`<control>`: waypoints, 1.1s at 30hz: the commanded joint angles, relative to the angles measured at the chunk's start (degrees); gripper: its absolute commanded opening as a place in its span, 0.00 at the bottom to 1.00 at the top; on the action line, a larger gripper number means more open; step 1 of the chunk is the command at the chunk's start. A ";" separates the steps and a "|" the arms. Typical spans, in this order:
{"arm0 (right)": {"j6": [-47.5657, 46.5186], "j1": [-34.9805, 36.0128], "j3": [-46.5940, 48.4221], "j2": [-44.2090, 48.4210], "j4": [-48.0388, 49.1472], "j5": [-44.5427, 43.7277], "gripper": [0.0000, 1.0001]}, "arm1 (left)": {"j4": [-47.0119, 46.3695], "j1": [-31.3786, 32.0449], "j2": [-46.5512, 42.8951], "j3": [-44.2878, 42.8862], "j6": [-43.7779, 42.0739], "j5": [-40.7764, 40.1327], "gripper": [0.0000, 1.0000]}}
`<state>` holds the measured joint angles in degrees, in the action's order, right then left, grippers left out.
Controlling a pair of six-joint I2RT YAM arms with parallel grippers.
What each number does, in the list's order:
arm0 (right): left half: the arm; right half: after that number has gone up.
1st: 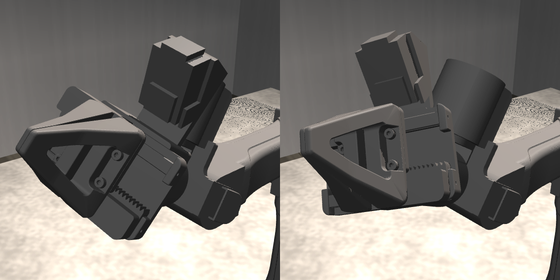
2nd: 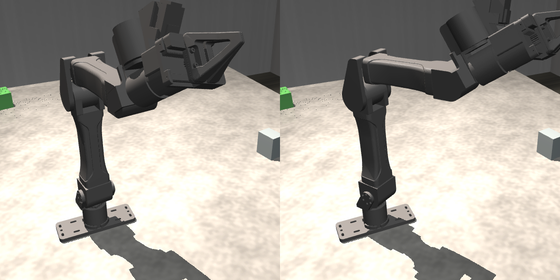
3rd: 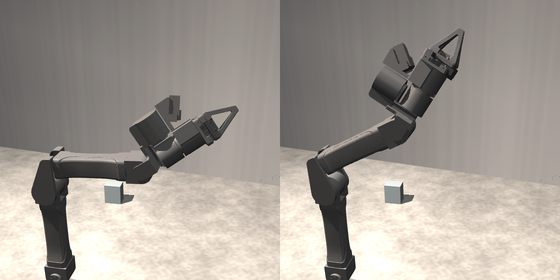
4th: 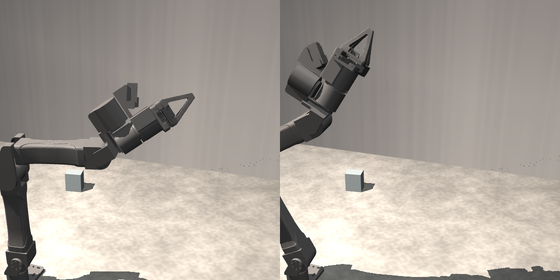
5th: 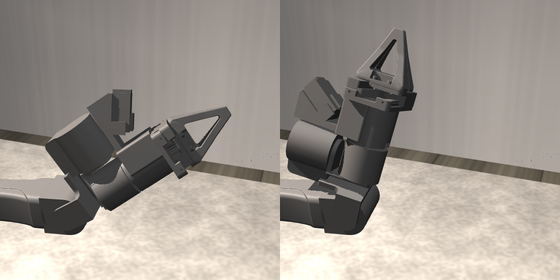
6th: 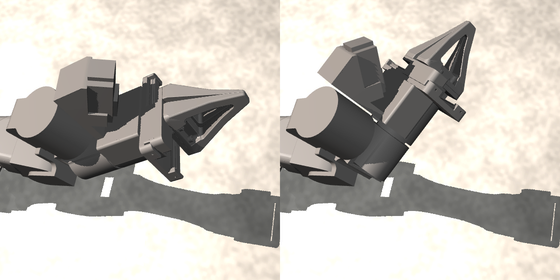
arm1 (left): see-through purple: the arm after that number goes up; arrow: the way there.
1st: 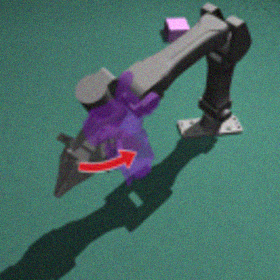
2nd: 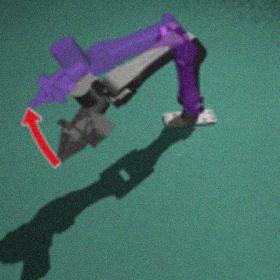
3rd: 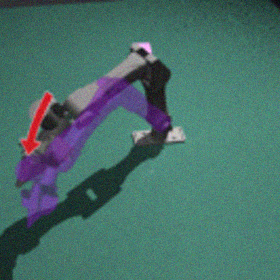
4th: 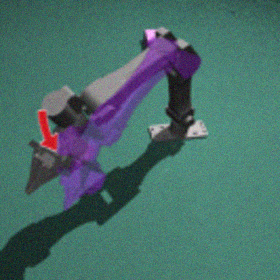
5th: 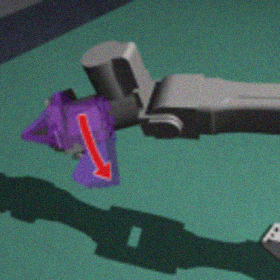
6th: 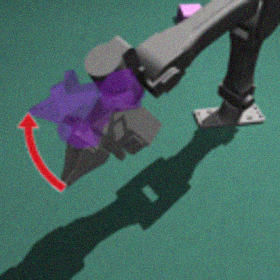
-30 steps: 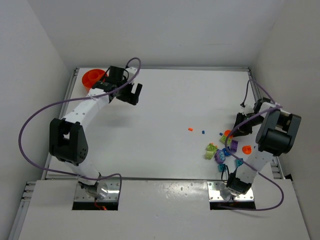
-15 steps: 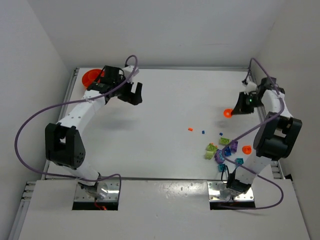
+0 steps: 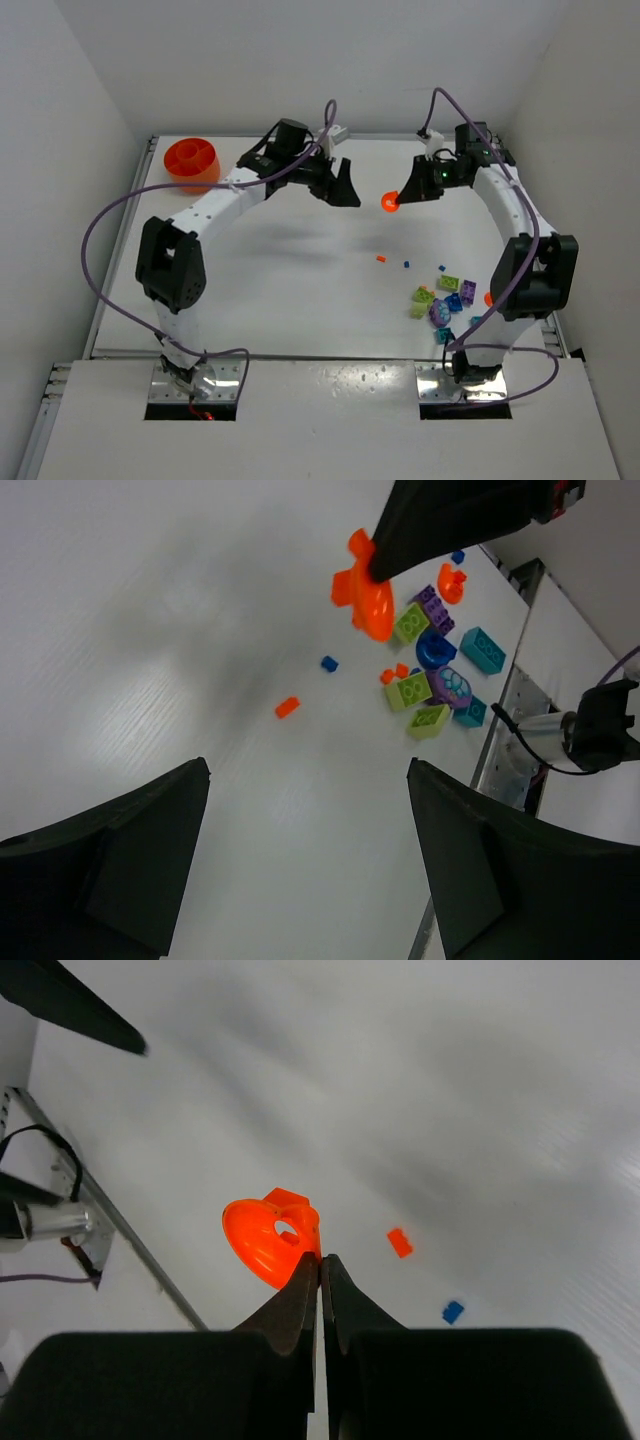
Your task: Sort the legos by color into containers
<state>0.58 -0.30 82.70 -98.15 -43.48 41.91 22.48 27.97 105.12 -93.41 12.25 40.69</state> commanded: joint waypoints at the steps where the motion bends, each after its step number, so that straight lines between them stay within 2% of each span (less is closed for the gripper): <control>1: 2.41 2.14 4.49 -1.69 3.05 6.33 0.00 | -4.02 3.23 2.36 -5.55 3.39 3.52 0.86; 10: 4.34 6.80 3.53 -0.99 4.72 6.78 0.00 | -6.30 3.85 4.74 -6.97 6.47 3.52 0.74; 13: 4.34 7.33 3.52 -0.99 4.72 6.78 0.00 | -6.31 4.38 5.79 -6.97 7.00 3.00 0.67; 16: 4.34 7.94 3.52 -0.47 4.72 6.78 0.00 | -6.31 4.38 6.32 -6.97 7.00 2.30 0.54; 17: 4.34 7.94 4.13 -0.46 4.72 6.78 0.00 | -6.31 4.38 6.32 -6.44 7.00 2.29 0.46; 23: 4.34 7.94 4.14 0.06 5.25 6.78 0.00 | -6.31 4.38 6.32 -5.91 7.00 1.24 0.24; 24: 4.86 7.94 4.75 0.06 5.25 6.78 0.01 | -6.31 4.38 6.32 -5.91 7.00 1.24 0.18; 26: 4.87 7.94 4.76 0.06 5.25 6.78 0.16 | -6.31 4.38 6.32 -5.39 6.47 0.11 0.11; 27: 4.87 7.94 5.45 0.06 5.25 6.78 0.30 | -5.70 4.38 6.32 -5.38 6.47 -0.69 0.05; 29: 3.48 7.94 6.07 0.59 3.85 6.00 0.42 | -4.13 4.38 6.32 -5.38 5.86 -3.75 0.01; 30: 2.77 7.94 6.77 1.20 3.24 5.03 0.49 | -3.50 4.38 4.93 -4.86 5.25 -8.38 0.00; 33: 0.92 7.33 7.30 3.31 1.39 0.73 0.55 | -2.18 1.66 2.64 -2.93 4.19 -13.86 0.00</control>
<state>4.21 7.27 87.05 -99.39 -41.32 45.84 18.87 31.79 112.03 -97.73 18.00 33.95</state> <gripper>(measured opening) 0.540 0.110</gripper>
